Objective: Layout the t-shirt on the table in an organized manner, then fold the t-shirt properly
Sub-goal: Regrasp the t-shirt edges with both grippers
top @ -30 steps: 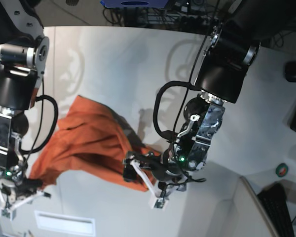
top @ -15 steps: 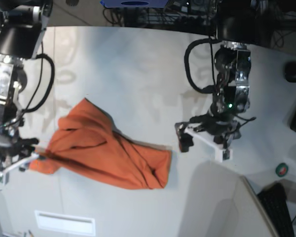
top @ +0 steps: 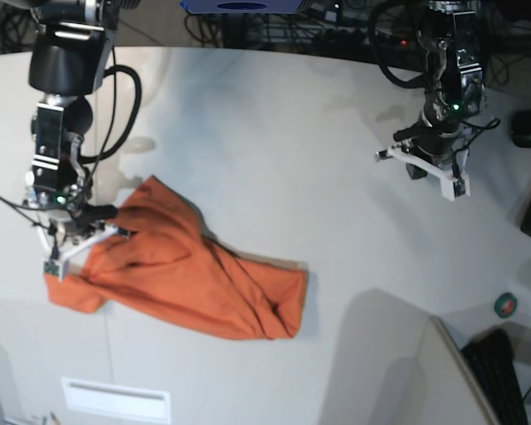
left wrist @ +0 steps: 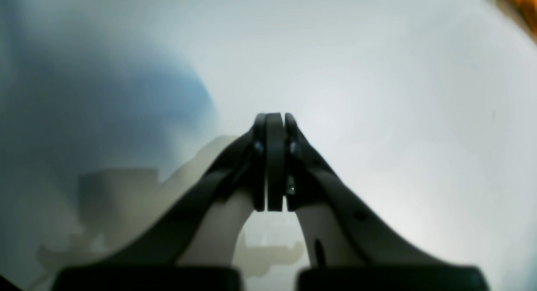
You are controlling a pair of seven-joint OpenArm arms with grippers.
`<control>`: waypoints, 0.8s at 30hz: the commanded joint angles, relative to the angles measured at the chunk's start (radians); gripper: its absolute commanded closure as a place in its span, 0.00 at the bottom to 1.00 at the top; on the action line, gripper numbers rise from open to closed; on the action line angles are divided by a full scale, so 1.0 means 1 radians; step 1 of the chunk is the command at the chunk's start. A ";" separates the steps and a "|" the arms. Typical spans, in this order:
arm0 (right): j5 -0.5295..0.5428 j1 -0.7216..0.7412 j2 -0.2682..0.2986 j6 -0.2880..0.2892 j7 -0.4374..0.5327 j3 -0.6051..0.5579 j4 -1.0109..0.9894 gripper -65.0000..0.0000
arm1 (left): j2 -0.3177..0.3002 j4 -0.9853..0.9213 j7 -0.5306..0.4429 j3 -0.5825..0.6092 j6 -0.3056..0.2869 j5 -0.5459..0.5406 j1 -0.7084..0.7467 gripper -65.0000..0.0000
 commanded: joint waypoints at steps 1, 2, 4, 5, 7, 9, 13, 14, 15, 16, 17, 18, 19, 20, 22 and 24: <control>0.004 0.019 0.006 0.000 0.022 0.001 0.010 0.80 | -0.009 0.017 -0.028 -0.004 -0.004 -0.001 -0.013 1.00; 0.005 0.016 0.006 0.002 0.022 0.002 0.010 0.69 | -0.009 0.017 -0.028 -0.004 -0.004 -0.001 -0.007 0.93; 0.030 -0.002 -0.003 0.005 0.022 0.002 0.012 0.50 | -0.007 0.019 -0.028 -0.002 -0.004 -0.001 -0.005 0.68; 0.068 -0.016 -0.005 0.005 0.022 0.002 0.020 0.42 | -0.007 0.019 -0.028 0.001 -0.004 -0.001 -0.007 0.51; 0.157 -0.062 -0.005 0.006 0.022 -0.004 0.047 0.35 | -0.006 0.019 -0.028 0.003 -0.004 -0.001 -0.007 0.23; 0.244 -0.116 -0.005 0.006 0.022 -0.007 0.067 0.34 | -0.001 0.019 -0.028 0.004 -0.004 -0.002 -0.010 0.03; 0.298 -0.200 -0.006 0.006 0.026 -0.110 0.072 0.34 | 0.013 0.010 -0.028 0.004 -0.004 -0.002 -0.040 0.00; 0.300 -0.216 -0.006 0.006 0.027 -0.151 0.076 0.34 | 0.013 0.005 -0.028 0.006 -0.004 -0.002 -0.053 0.00; 0.300 -0.225 -0.006 0.006 0.027 -0.179 0.086 0.34 | 0.014 -0.001 -0.028 0.016 -0.004 -0.002 -0.068 0.00; 0.300 -0.231 -0.006 0.006 0.029 -0.202 0.095 0.34 | 0.013 -0.009 -0.028 0.044 -0.004 -0.001 -0.085 0.00; 0.300 -0.231 -0.006 0.006 0.029 -0.217 0.102 0.34 | 0.008 -0.024 -0.028 0.070 -0.004 0.001 -0.103 0.00; 0.300 -0.228 -0.008 0.006 0.029 -0.228 0.102 0.34 | 0.008 -0.043 -0.028 0.095 -0.004 0.001 -0.123 0.00; 0.300 -0.225 -0.008 0.005 0.029 -0.233 0.102 0.34 | 0.008 -0.069 -0.028 0.115 -0.004 0.001 -0.146 0.00; 0.300 -0.214 -0.008 0.005 0.029 -0.236 0.101 0.34 | 0.011 -0.101 -0.028 0.134 -0.004 0.001 -0.176 0.00; 0.300 -0.194 -0.009 0.002 0.027 -0.236 0.096 0.34 | 0.014 -0.184 -0.028 0.171 -0.004 0.001 -0.240 0.00; 0.300 -0.177 -0.009 0.002 0.027 -0.236 0.078 0.34 | 0.017 -0.270 -0.028 0.223 -0.002 0.001 -0.315 0.00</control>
